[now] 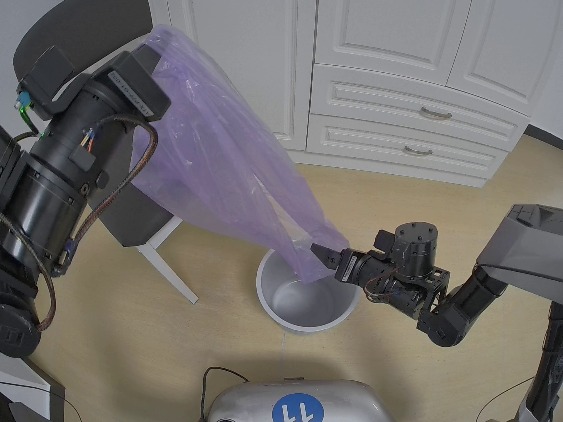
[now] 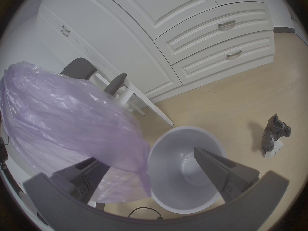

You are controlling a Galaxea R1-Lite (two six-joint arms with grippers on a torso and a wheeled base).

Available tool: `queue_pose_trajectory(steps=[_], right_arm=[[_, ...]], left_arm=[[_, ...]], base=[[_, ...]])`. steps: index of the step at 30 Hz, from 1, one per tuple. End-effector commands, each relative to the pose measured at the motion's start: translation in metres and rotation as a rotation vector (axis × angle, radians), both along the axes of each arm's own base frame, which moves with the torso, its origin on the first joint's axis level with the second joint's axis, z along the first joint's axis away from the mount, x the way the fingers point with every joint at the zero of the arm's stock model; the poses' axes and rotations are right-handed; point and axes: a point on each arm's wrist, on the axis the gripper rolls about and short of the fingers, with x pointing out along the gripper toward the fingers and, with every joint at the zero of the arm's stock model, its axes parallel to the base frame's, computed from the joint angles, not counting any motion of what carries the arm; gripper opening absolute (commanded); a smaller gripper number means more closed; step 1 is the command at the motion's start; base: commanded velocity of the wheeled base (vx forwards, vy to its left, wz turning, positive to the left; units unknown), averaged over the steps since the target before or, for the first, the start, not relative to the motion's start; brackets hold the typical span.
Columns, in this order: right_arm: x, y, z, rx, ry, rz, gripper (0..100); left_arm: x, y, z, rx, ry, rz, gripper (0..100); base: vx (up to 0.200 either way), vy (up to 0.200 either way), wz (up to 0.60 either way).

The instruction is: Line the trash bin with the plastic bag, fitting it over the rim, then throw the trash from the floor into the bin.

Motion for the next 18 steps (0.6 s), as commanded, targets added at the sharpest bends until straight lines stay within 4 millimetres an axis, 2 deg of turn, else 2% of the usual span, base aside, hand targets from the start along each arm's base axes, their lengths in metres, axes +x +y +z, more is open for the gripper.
queue_pose_trajectory(steps=[1, 7, 18], right_arm=[[0.004, 0.004, -0.02, -0.016, 0.028, 0.001, 100], [0.007, 0.012, -0.03, 0.022, -0.016, 0.013, 100], [-0.015, 0.043, -0.029, 0.059, -0.037, 0.092, 100]], left_arm=[[0.0, 0.0, 0.0, 0.0, 0.0, 0.001, 0], [0.0, 0.0, 0.0, 0.0, 0.0, 0.001, 0], [0.0, 0.0, 0.0, -0.001, 0.001, 0.002, 0]], base=[[0.0, 0.0, 0.0], [0.0, 0.0, 0.0], [0.0, 0.0, 0.0]])
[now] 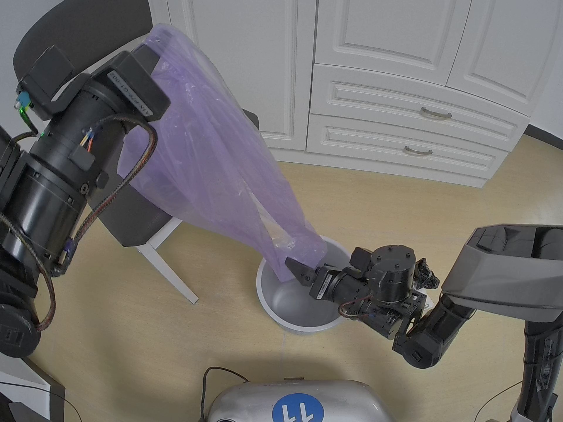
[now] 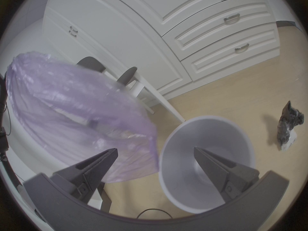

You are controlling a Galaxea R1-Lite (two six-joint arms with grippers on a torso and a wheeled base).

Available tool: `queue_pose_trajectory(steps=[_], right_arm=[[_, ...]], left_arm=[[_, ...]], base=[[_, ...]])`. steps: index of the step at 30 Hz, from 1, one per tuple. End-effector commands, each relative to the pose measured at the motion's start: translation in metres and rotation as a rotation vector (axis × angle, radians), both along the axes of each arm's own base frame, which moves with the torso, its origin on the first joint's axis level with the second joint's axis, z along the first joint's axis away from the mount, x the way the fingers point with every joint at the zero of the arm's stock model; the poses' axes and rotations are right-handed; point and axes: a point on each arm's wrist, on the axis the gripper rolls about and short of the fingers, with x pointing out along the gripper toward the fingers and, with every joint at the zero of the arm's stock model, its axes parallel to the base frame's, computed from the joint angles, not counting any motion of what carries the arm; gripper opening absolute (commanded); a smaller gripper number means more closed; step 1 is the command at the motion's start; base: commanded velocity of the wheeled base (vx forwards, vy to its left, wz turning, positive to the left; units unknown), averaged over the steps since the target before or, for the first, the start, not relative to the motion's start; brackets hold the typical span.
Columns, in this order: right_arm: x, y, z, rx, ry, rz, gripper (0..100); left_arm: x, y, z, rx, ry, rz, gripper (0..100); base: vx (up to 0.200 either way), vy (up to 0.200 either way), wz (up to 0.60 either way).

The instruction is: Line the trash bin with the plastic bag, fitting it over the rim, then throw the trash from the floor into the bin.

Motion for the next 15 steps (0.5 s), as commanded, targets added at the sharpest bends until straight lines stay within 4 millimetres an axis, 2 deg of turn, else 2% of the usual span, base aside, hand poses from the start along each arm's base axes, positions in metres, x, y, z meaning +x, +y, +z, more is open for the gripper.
queue_pose_trajectory(steps=[1, 10, 15], right_arm=[[-0.005, 0.01, -0.006, -0.006, 0.01, 0.017, 100], [0.007, 0.017, -0.019, 0.03, -0.031, -0.026, 100], [0.011, 0.014, -0.013, 0.052, -0.06, -0.04, 100]], left_arm=[[0.0, 0.0, 0.0, -0.001, 0.001, 0.001, 0], [0.0, 0.0, -0.001, 0.001, 0.003, -0.001, 0], [0.0, 0.0, -0.001, 0.001, 0.003, -0.001, 0]], base=[[0.0, 0.0, 0.0], [0.0, 0.0, 0.0], [0.0, 0.0, 0.0]])
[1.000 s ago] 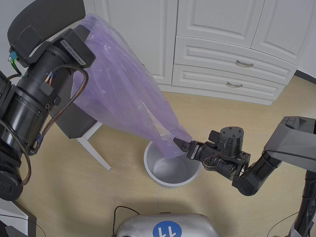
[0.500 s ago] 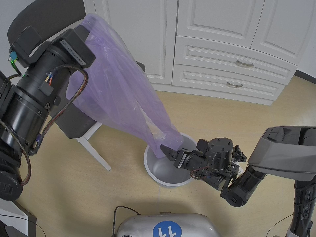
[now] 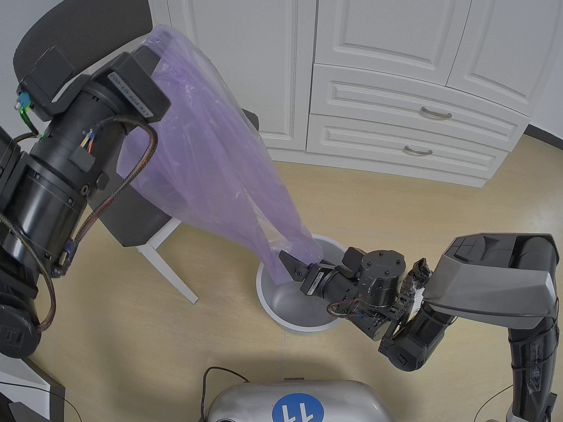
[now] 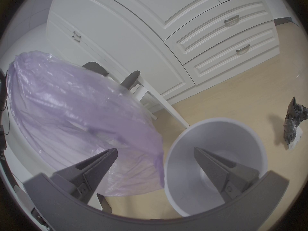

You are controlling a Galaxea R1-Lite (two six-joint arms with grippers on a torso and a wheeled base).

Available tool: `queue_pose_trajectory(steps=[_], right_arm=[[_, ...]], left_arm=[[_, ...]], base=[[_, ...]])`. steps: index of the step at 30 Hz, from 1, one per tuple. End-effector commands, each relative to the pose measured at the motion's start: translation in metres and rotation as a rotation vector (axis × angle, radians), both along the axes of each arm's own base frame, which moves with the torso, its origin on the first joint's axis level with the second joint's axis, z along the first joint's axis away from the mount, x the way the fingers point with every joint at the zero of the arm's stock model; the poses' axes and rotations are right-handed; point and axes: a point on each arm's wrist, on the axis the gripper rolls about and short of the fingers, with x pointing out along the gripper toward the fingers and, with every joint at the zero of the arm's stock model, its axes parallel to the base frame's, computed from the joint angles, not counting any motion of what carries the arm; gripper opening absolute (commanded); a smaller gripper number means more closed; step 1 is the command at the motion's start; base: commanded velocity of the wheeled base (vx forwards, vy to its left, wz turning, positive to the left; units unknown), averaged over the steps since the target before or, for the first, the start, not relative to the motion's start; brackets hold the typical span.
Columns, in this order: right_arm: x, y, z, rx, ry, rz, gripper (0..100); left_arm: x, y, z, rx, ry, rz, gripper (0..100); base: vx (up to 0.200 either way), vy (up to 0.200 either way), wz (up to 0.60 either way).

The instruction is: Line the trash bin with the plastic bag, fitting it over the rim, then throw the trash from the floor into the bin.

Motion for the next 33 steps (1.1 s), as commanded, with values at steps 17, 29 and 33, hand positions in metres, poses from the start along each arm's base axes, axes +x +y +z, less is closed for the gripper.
queue_pose_trajectory(steps=[17, 29, 33], right_arm=[[0.003, 0.007, -0.01, 0.012, -0.013, 0.007, 100], [0.002, 0.012, -0.017, 0.014, -0.019, 0.01, 100], [0.002, 0.013, -0.019, 0.016, -0.036, 0.005, 100]], left_arm=[[-0.002, 0.001, 0.001, -0.003, -0.004, -0.001, 0], [-0.002, 0.001, 0.001, -0.005, -0.005, -0.002, 0], [-0.002, 0.001, 0.001, -0.005, -0.005, -0.002, 0]], base=[[0.0, 0.0, 0.0], [0.0, 0.0, 0.0], [0.0, 0.0, 0.0]])
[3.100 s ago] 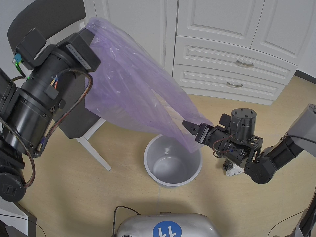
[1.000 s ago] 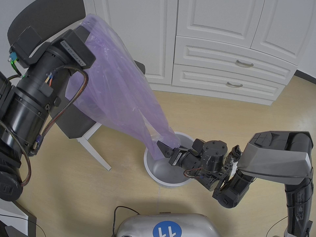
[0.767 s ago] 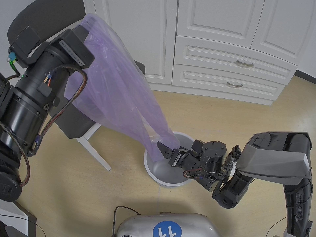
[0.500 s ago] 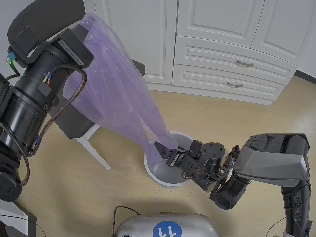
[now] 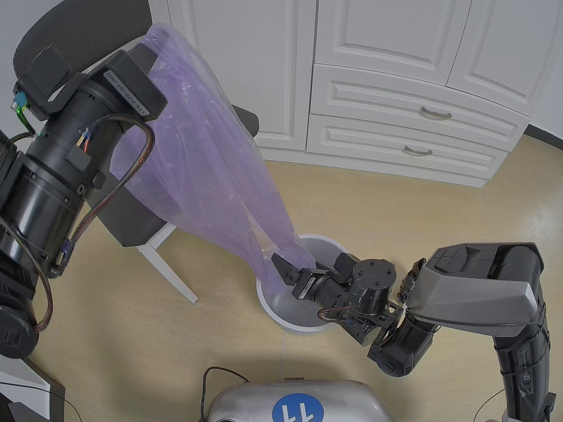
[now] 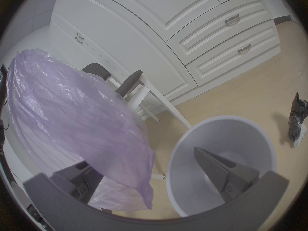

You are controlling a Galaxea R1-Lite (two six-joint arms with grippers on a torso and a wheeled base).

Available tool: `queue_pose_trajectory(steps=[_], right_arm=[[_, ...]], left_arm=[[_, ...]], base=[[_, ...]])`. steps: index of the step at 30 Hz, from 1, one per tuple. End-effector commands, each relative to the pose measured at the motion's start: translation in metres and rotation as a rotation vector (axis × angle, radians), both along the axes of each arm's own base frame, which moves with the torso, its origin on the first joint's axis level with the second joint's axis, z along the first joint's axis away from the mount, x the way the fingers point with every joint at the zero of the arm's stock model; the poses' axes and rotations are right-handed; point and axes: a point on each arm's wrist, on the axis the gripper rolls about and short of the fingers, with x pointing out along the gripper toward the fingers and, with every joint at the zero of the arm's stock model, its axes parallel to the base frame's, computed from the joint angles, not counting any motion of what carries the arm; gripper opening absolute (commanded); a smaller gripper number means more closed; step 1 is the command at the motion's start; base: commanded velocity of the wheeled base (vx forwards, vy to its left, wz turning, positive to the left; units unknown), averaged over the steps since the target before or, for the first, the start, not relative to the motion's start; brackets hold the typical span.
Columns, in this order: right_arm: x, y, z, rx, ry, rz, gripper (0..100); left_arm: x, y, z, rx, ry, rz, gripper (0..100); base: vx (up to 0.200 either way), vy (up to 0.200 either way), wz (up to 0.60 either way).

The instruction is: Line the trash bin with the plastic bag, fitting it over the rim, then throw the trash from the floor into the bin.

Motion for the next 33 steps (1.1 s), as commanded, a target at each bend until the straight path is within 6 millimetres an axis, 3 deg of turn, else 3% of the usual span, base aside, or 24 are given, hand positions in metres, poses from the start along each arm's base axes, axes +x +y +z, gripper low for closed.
queue_pose_trajectory(steps=[1, 13, 18, 22, 24, 25, 31, 33], right_arm=[[0.0, 0.001, -0.004, -0.005, 0.003, 0.001, 0], [-0.015, -0.007, 0.011, -0.022, -0.017, 0.022, 0], [-0.021, -0.019, 0.034, -0.058, -0.079, 0.027, 0], [-0.037, -0.044, 0.065, -0.133, -0.154, 0.041, 0], [-0.042, -0.05, 0.069, -0.152, -0.161, 0.052, 0], [-0.057, -0.065, 0.079, -0.206, -0.191, 0.101, 0], [-0.085, -0.106, 0.116, -0.374, -0.229, 0.078, 0], [-0.107, -0.132, 0.142, -0.425, -0.197, 0.056, 0]], left_arm=[[0.0, 0.0, 0.0, -0.001, 0.0, 0.0, 0], [0.005, 0.001, -0.004, 0.021, 0.019, 0.008, 0], [0.007, -0.001, -0.007, 0.032, 0.036, 0.007, 0], [0.008, -0.003, -0.022, 0.082, 0.089, 0.003, 0], [0.008, -0.003, -0.025, 0.094, 0.099, 0.001, 0], [0.009, -0.004, -0.035, 0.13, 0.138, -0.003, 0], [0.015, -0.005, -0.053, 0.184, 0.214, 0.007, 0], [0.026, 0.002, -0.067, 0.222, 0.27, 0.054, 0]], base=[[0.0, 0.0, 0.0], [0.0, 0.0, 0.0], [0.0, 0.0, 0.0], [0.0, 0.0, 0.0], [0.0, 0.0, 0.0], [0.0, 0.0, 0.0], [0.0, 0.0, 0.0], [0.0, 0.0, 0.0]])
